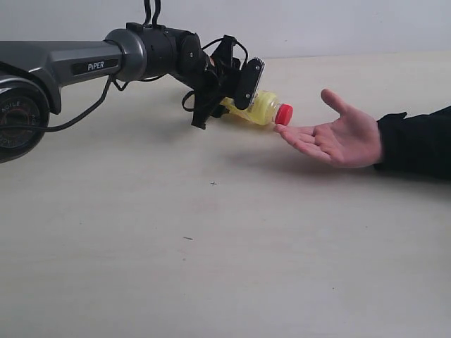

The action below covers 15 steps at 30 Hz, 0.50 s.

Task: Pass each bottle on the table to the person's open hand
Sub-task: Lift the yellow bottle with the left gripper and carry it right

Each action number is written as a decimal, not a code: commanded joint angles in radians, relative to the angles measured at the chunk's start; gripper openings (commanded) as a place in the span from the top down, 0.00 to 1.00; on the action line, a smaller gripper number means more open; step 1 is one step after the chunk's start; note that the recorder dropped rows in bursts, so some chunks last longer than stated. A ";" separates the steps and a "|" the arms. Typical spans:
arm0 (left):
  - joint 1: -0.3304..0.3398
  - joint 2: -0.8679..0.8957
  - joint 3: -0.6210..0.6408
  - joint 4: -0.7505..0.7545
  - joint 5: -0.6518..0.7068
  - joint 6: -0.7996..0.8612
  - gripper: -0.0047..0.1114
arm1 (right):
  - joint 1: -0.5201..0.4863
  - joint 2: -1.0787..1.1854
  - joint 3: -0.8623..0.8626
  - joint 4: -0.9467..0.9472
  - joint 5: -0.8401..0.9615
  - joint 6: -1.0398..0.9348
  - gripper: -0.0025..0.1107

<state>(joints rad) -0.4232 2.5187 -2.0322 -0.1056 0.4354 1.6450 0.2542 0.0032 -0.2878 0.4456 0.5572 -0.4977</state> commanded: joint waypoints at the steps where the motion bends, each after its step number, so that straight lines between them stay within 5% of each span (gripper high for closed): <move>1: -0.001 0.003 -0.006 -0.009 -0.022 -0.008 0.96 | 0.001 -0.003 0.003 0.000 -0.006 0.002 0.98; 15: -0.001 -0.052 -0.006 -0.014 0.015 -0.050 0.96 | 0.001 -0.003 0.003 0.000 -0.006 0.002 0.98</move>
<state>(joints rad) -0.4232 2.4854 -2.0322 -0.1076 0.4326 1.6110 0.2542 0.0032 -0.2878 0.4456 0.5572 -0.4977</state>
